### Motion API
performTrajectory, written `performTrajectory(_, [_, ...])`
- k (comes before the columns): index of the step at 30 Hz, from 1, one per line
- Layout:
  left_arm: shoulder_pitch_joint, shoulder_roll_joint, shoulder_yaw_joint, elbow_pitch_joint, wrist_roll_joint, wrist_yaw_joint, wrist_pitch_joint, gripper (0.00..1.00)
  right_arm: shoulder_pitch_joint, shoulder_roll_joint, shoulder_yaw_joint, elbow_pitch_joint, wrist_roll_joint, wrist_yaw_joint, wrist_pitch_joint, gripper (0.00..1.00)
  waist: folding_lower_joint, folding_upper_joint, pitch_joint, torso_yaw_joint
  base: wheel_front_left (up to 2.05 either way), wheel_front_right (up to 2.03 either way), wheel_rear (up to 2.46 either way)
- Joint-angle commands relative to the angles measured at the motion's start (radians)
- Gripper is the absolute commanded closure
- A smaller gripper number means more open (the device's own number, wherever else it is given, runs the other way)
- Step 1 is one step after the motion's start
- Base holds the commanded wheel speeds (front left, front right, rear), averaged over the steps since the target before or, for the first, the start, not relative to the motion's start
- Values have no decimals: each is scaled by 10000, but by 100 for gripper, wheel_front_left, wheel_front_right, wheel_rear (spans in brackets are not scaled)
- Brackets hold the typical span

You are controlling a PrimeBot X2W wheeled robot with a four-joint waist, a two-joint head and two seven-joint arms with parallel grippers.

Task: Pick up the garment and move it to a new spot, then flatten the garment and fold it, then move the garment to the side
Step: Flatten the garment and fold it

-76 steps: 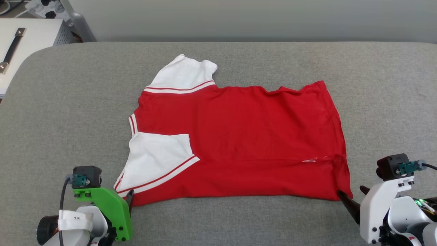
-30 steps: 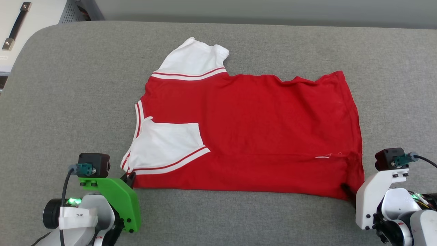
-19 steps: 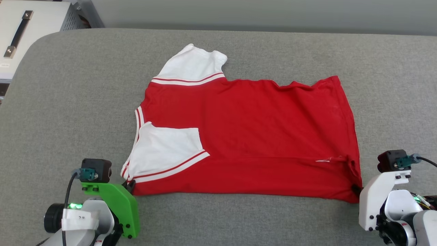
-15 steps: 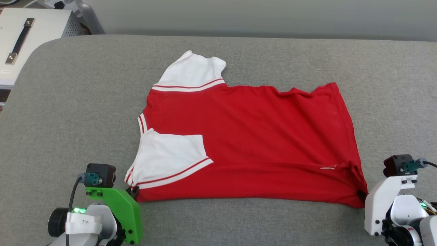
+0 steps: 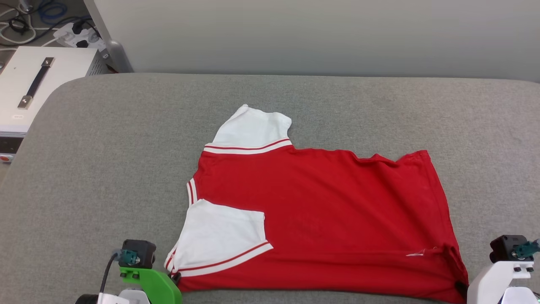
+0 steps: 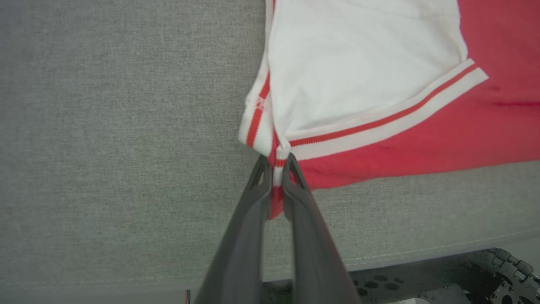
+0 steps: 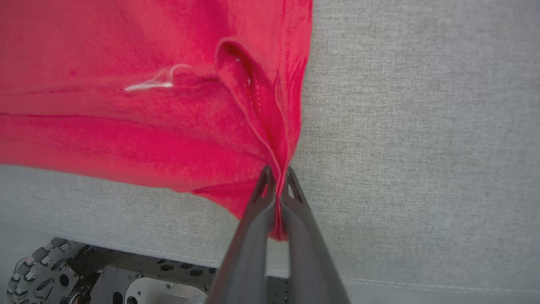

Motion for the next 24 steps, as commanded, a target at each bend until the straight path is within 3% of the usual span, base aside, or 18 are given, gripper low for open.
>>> performTrajectory(1, [108, -19, -9, 79, -90, -68, -24, 100, 144, 19, -81, -32, -25, -17, 16, 100, 0, 0, 14, -5, 0, 0, 0])
performTrajectory(18, [-166, -301, -279, 1001, -97, -329, 160, 100, -319, 109, 399, 1026, -57, -17, -794, 100, 0, 0, 403, -113, 0, 0, 0])
performTrajectory(19, [-174, -319, -268, 1047, -112, -304, 166, 70, -347, 104, 415, 1100, -31, -17, -821, 100, 0, 0, 402, -113, 0, 0, 0])
performTrajectory(20, [-182, -333, -263, 1078, -122, -292, 169, 41, -370, 88, 443, 1143, -28, -17, -851, 44, 0, 0, 393, -112, 0, 0, 0])
performTrajectory(21, [-197, -343, -260, 1111, -103, -275, 142, 0, -402, 74, 463, 1182, -23, -17, -927, 0, 0, 0, 374, -111, 0, 0, 0])
performTrajectory(24, [-272, -390, -200, 1165, -32, -254, -68, 0, -502, 25, 531, 1214, 36, -17, -1220, 0, 0, 0, 239, -93, 0, 0, 0])
